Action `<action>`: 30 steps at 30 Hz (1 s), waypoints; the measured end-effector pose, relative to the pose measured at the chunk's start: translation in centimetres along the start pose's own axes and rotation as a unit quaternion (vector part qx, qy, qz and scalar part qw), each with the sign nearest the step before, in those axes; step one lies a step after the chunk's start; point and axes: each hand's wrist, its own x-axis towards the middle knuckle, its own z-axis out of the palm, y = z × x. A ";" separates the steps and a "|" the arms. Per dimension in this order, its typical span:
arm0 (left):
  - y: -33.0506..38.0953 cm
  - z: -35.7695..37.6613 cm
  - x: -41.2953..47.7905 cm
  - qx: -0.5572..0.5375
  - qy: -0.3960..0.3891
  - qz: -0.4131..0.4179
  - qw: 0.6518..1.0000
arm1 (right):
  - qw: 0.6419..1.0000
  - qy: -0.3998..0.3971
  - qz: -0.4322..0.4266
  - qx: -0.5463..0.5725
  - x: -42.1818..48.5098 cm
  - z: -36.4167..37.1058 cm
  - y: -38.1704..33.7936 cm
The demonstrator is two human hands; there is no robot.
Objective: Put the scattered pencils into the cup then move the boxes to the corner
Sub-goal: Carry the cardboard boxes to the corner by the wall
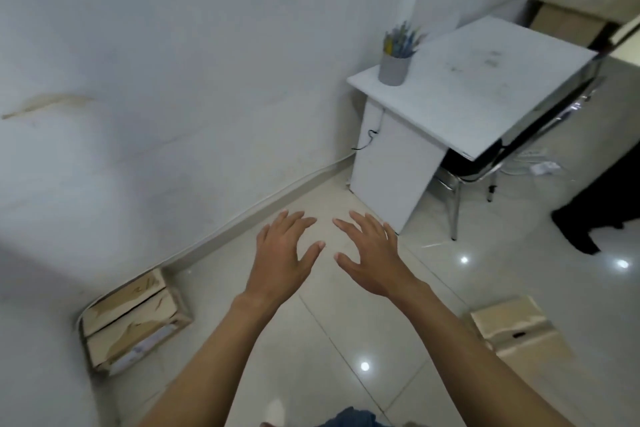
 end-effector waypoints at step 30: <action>27.7 34.9 2.6 -0.044 -0.303 0.089 0.948 | 0.936 -0.074 0.326 0.110 -19.1 -5.1 39.2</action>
